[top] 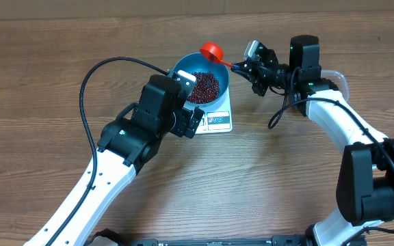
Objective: Scoop item into bowl and weigh 150g on scale
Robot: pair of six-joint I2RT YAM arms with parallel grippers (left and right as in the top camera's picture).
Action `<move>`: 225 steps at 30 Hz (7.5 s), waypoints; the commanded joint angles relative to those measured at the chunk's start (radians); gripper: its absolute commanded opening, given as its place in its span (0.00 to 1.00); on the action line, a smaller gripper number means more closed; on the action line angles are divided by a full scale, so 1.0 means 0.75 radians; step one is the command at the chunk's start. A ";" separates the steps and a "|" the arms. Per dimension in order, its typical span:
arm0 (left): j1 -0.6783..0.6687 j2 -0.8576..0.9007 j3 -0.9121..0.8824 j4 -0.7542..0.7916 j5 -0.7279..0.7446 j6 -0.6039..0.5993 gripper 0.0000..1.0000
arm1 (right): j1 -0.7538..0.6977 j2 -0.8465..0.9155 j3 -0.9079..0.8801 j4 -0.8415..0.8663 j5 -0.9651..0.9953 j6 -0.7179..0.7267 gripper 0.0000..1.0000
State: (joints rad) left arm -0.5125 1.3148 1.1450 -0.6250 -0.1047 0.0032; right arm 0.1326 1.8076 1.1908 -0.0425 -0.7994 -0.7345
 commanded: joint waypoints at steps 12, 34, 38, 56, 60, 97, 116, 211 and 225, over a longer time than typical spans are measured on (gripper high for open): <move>0.003 -0.025 0.003 0.001 0.012 0.011 0.99 | 0.004 -0.131 0.012 -0.143 0.010 -0.006 0.04; 0.003 -0.025 0.003 0.001 0.012 0.011 1.00 | -0.064 -0.559 0.012 -0.639 1.051 0.404 0.04; 0.003 -0.025 0.003 0.001 0.012 0.011 0.99 | -0.196 -0.574 0.012 -0.762 1.071 0.522 0.04; 0.003 -0.025 0.003 0.001 0.012 0.011 0.99 | -0.463 -0.355 0.008 -1.042 0.862 0.556 0.04; 0.003 -0.025 0.003 0.001 0.012 0.011 0.99 | -0.463 -0.287 0.008 -1.027 0.849 0.556 0.04; 0.003 -0.025 0.003 0.001 0.012 0.011 1.00 | -0.463 -0.208 0.008 -0.817 0.850 0.701 0.25; 0.003 -0.025 0.003 0.001 0.012 0.011 1.00 | -0.463 -0.208 0.008 -0.778 0.850 0.714 0.19; 0.003 -0.025 0.003 0.001 0.012 0.011 1.00 | -0.469 -0.208 -0.175 -0.948 0.990 1.299 1.00; 0.003 -0.025 0.003 0.001 0.012 0.011 0.99 | -0.470 -0.208 -0.171 -0.947 1.091 1.298 1.00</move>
State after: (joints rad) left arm -0.5125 1.3148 1.1450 -0.6250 -0.1047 0.0032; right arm -0.2153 1.6485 1.0634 -0.7597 -0.0170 0.2321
